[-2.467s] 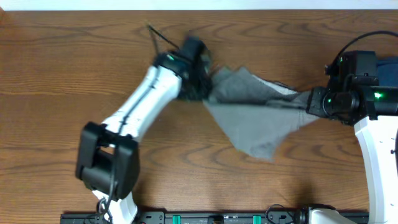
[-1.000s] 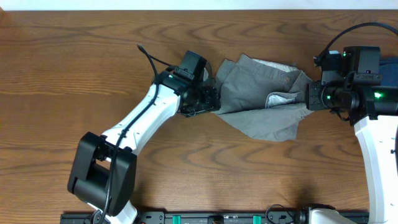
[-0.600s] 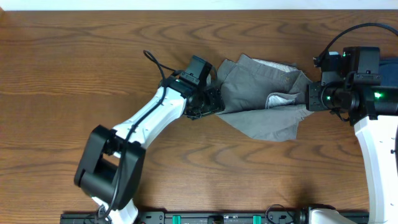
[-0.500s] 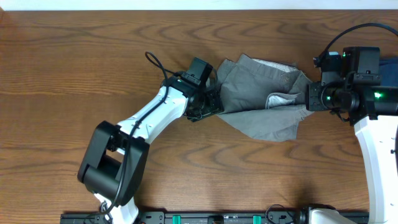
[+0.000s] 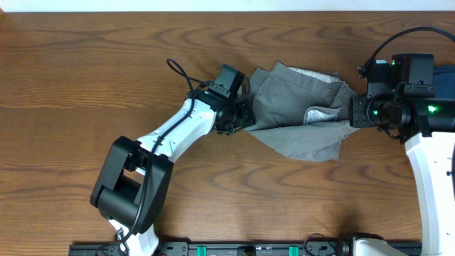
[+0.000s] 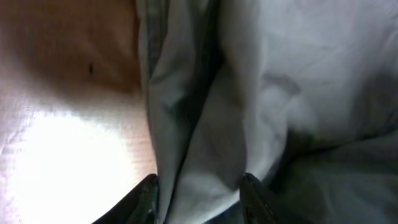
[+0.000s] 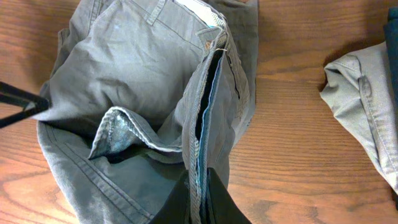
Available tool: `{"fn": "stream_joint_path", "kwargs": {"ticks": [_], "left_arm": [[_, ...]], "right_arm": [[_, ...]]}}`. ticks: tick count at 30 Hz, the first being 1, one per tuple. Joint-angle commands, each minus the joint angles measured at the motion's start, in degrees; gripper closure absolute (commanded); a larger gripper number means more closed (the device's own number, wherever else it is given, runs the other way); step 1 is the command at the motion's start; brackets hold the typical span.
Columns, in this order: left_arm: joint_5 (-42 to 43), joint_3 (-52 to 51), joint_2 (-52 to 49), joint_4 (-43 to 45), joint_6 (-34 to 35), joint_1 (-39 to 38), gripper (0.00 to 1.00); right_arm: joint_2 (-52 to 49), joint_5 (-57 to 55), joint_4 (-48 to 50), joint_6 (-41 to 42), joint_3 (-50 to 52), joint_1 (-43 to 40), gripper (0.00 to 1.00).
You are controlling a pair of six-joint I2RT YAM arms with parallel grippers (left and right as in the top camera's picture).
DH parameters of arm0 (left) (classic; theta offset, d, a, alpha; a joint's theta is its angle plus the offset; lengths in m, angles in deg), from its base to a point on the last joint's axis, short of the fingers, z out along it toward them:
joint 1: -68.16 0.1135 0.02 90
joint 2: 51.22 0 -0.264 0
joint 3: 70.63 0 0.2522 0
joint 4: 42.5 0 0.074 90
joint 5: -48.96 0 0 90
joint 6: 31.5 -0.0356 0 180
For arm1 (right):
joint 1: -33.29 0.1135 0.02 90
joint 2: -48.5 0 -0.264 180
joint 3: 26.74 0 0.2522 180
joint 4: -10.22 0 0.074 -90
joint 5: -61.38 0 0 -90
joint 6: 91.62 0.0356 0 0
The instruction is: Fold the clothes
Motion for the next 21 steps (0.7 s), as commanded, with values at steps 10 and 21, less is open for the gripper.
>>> {"fn": "stream_joint_path", "kwargs": {"ticks": [10, 21], "left_arm": [[0.2, -0.3, -0.3, 4.4, 0.3, -1.1, 0.94], [0.2, 6.6, 1.2, 8.8, -4.7, 5.8, 0.94]], "right_arm": [[0.0, 0.7, -0.2, -0.8, -0.5, -0.6, 0.96], [0.0, 0.7, -1.7, -0.8, -0.5, -0.6, 0.99]]}}
